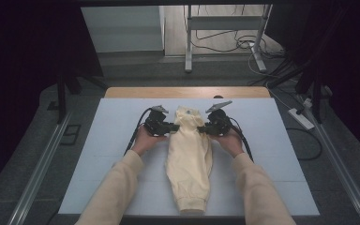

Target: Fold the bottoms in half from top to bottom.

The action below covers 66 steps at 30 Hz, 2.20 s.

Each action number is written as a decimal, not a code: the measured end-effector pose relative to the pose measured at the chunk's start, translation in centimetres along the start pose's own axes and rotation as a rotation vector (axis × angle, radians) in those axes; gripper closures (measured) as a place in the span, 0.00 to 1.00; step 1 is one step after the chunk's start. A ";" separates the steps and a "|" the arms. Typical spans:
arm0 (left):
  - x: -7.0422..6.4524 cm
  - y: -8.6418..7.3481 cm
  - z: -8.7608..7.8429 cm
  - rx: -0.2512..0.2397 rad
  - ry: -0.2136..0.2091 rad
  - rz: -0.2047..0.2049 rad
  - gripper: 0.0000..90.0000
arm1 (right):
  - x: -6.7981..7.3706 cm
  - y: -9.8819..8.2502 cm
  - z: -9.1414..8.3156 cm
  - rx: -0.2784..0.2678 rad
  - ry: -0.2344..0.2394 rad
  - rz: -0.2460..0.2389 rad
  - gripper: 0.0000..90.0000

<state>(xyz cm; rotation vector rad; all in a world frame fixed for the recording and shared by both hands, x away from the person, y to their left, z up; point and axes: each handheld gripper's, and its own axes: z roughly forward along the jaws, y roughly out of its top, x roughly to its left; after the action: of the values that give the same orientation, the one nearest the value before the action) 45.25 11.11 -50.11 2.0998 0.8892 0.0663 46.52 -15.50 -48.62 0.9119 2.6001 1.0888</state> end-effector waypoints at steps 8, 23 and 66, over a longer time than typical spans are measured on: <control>-0.2 0.8 -0.7 -0.017 0.004 0.010 0.92 | 0.0 1.1 -1.0 -0.016 -0.016 -0.019 0.82; -0.3 2.9 -2.8 -0.064 0.015 0.033 0.92 | 0.1 2.9 -2.6 -0.067 -0.048 -0.049 0.83; -0.6 4.4 -4.2 -0.074 0.041 0.054 0.92 | 0.2 4.4 -3.6 -0.106 -0.082 -0.062 0.83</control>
<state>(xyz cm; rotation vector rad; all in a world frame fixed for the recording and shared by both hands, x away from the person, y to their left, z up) 45.88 11.82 -44.02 2.0597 0.8415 0.1687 47.07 -15.04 -42.97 0.8292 2.4620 1.1354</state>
